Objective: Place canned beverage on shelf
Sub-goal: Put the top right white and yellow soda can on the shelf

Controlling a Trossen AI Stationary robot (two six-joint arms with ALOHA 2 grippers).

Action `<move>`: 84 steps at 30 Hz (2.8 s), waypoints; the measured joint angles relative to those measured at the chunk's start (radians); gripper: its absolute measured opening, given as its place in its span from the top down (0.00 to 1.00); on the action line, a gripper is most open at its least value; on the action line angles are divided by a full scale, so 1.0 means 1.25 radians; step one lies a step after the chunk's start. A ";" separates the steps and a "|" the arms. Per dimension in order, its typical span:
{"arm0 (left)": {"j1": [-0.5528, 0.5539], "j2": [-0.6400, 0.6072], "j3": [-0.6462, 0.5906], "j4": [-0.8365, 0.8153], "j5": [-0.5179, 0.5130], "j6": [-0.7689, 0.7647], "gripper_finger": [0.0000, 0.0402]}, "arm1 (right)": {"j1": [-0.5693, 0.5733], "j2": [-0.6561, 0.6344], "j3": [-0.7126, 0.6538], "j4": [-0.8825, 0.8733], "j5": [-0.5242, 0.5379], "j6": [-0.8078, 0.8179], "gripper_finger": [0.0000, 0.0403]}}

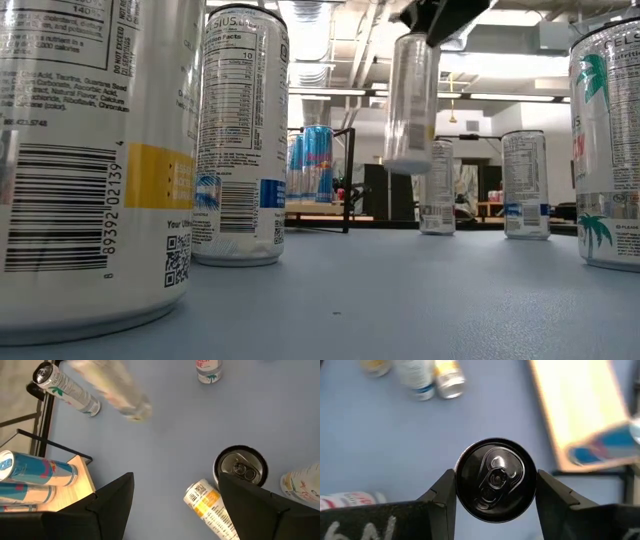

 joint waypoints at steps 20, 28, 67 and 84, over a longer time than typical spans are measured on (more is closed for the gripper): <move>-0.004 0.001 -0.046 0.051 0.021 -0.009 0.31 | 0.144 0.159 0.000 0.133 0.041 -0.075 0.51; -0.003 0.001 -0.046 0.080 0.020 0.021 0.31 | 0.138 0.177 -0.001 0.135 0.042 -0.034 0.33; 0.231 0.196 -0.045 0.590 0.217 0.249 0.31 | 0.523 -0.153 0.061 0.110 0.298 0.321 0.27; 0.276 -0.047 -0.388 0.911 0.197 0.179 0.31 | 0.626 -0.152 -0.043 0.115 0.375 0.484 0.27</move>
